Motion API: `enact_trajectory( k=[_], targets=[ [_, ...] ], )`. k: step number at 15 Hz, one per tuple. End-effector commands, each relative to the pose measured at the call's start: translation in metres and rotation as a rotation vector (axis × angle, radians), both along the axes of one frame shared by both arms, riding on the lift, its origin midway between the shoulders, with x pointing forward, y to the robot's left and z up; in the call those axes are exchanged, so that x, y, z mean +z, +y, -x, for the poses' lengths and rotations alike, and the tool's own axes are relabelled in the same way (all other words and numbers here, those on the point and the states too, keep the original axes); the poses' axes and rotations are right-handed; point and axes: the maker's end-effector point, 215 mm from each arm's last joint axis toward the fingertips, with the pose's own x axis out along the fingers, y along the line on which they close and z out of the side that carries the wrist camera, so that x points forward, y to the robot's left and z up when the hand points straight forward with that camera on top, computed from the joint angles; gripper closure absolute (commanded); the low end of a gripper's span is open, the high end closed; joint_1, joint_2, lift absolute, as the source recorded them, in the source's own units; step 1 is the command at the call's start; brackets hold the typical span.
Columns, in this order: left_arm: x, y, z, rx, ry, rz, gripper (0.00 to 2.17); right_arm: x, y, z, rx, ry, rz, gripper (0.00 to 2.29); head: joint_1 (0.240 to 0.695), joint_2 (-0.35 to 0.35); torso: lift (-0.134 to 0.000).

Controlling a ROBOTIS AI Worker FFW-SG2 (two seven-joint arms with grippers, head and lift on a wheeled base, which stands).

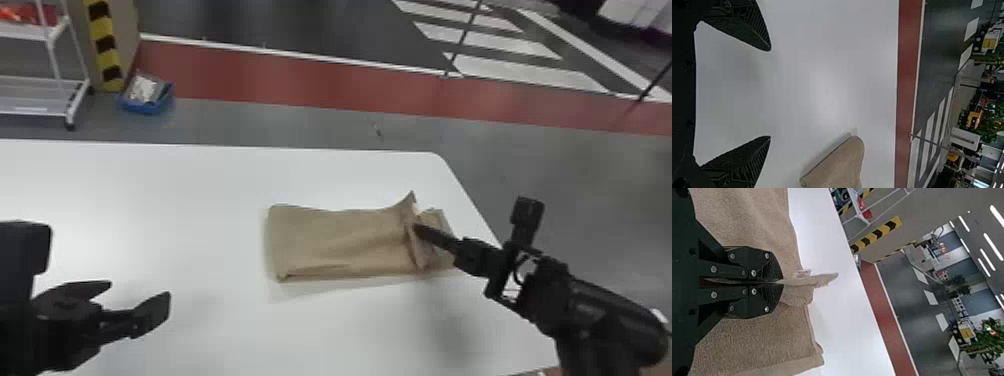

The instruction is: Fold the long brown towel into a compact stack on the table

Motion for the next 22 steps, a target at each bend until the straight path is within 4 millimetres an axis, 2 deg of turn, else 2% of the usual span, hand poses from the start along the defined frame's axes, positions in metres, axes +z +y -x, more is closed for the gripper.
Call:
enact_trajectory(
  k=[1, 3, 4, 5, 6, 7, 8, 11, 13, 17, 20, 22],
  targets=[
    [-0.001, 0.005, 0.0, 0.012, 0.002, 0.001, 0.09, -0.002, 0.014, -0.002, 0.021, 0.001, -0.006, 1.08, 0.695, -0.284, -0.124],
    [0.0, 0.011, -0.001, 0.024, 0.001, -0.002, 0.09, 0.007, 0.023, -0.002, 0.032, -0.008, -0.016, 1.09, 0.695, -0.268, -0.124],
    [0.0, 0.012, -0.003, 0.025, -0.001, -0.002, 0.09, 0.029, 0.029, -0.002, 0.041, -0.038, -0.033, 1.08, 0.695, -0.254, -0.124],
    [0.001, 0.011, -0.004, 0.024, -0.002, -0.002, 0.09, 0.051, 0.02, -0.001, 0.022, -0.064, -0.056, 1.08, 0.695, -0.247, -0.124],
    [0.0, 0.012, -0.005, 0.026, -0.001, -0.004, 0.09, 0.074, -0.002, 0.003, -0.012, -0.075, -0.084, 1.09, 0.695, -0.239, -0.124],
    [-0.001, 0.012, -0.006, 0.026, 0.001, -0.004, 0.09, 0.086, -0.025, 0.008, -0.041, -0.075, -0.092, 1.09, 0.695, -0.238, -0.124],
    [-0.001, 0.012, -0.007, 0.025, -0.001, -0.004, 0.09, 0.092, -0.035, 0.009, -0.052, -0.084, -0.085, 1.09, 0.695, -0.258, -0.124],
    [-0.007, 0.006, -0.009, 0.016, 0.008, -0.005, 0.09, 0.048, -0.037, 0.007, -0.057, -0.074, -0.036, 1.08, 0.695, -0.298, -0.124],
    [-0.008, 0.005, -0.009, 0.016, 0.011, -0.007, 0.09, 0.032, -0.037, -0.002, -0.057, -0.061, -0.027, 1.08, 0.695, -0.307, -0.124],
    [-0.01, 0.011, -0.009, 0.027, 0.014, -0.007, 0.09, 0.033, -0.022, -0.006, -0.034, -0.066, -0.032, 1.08, 0.695, -0.302, -0.124],
    [-0.01, 0.013, -0.009, 0.028, 0.014, -0.007, 0.09, 0.032, -0.024, 0.002, -0.038, -0.06, -0.041, 1.08, 0.695, -0.285, -0.124],
    [-0.009, 0.012, -0.009, 0.027, 0.011, -0.006, 0.09, 0.049, -0.032, 0.01, -0.053, -0.07, -0.065, 1.08, 0.695, -0.286, -0.124]
  ],
)
